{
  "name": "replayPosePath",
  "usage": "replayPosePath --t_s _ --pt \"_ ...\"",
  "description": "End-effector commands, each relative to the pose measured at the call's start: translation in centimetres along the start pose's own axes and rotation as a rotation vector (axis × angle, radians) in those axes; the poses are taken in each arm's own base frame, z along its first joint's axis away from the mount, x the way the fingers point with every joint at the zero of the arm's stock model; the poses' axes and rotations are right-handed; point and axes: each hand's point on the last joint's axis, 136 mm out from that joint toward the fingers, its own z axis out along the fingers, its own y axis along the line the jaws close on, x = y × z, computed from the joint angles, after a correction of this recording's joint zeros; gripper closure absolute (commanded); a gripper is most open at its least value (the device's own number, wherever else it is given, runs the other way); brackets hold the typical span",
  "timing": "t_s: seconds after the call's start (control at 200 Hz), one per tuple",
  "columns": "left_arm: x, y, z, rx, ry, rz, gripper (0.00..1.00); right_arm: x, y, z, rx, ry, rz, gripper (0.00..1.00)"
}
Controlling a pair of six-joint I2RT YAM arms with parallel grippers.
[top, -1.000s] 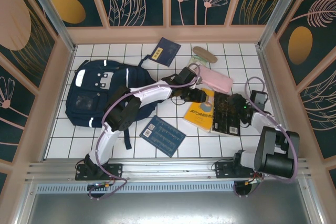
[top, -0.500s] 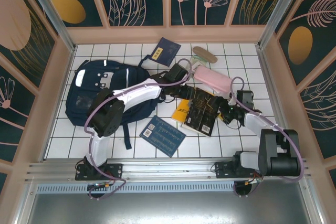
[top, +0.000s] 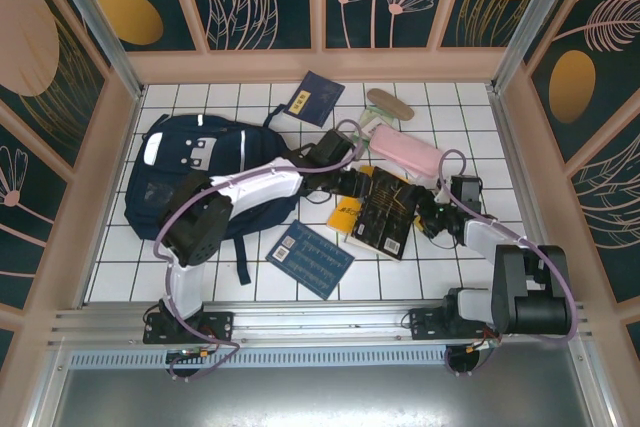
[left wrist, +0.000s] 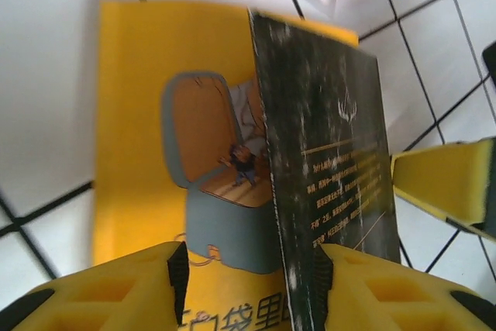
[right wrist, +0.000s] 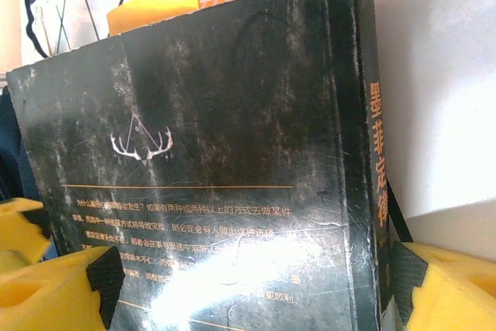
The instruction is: Pack books, pencil case, and school supplies into a backpack
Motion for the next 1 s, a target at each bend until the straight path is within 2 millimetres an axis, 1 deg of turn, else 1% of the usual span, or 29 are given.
replayPosePath --t_s 0.0,0.08,0.235,0.345,0.505,0.636,0.701,0.746,0.806,0.896,0.996 --pt "1.5 2.0 2.1 -0.042 0.04 -0.023 0.55 1.4 1.1 0.4 -0.066 0.061 -0.005 0.11" --pt "2.4 3.1 2.7 -0.076 0.055 -0.021 0.58 1.5 1.2 0.3 -0.074 0.059 -0.008 0.11" --pt "3.8 5.1 3.4 -0.139 0.078 -0.02 0.65 1.7 2.5 -0.2 -0.134 0.063 -0.02 0.13" --pt "4.4 5.2 3.8 -0.136 0.088 -0.019 0.69 2.0 3.9 -0.6 -0.2 0.082 -0.027 0.16" --pt "5.4 5.2 4.7 -0.128 0.11 -0.02 0.75 2.1 5.6 -1.4 -0.278 0.088 -0.025 0.17" --pt "5.9 5.2 5.0 -0.12 0.115 -0.029 0.77 2.1 7.6 -2.6 -0.357 0.075 -0.037 0.22" --pt "6.0 5.3 5.0 -0.123 0.115 -0.029 0.77 2.0 8.3 -3.2 -0.376 0.059 -0.043 0.28" --pt "6.0 5.4 4.9 -0.127 0.113 -0.028 0.77 1.9 8.9 -3.6 -0.382 0.045 -0.056 0.35" --pt "5.9 5.3 4.8 -0.122 0.107 -0.029 0.77 1.9 9.1 -3.8 -0.376 0.035 -0.07 0.4" --pt "5.9 5.2 4.8 -0.114 0.103 -0.032 0.77 2.3 9.3 -3.4 -0.358 0.046 -0.086 0.47" --pt "5.9 5.0 4.7 -0.104 0.098 -0.036 0.75 2.8 9.2 -2.7 -0.339 0.067 -0.091 0.6"
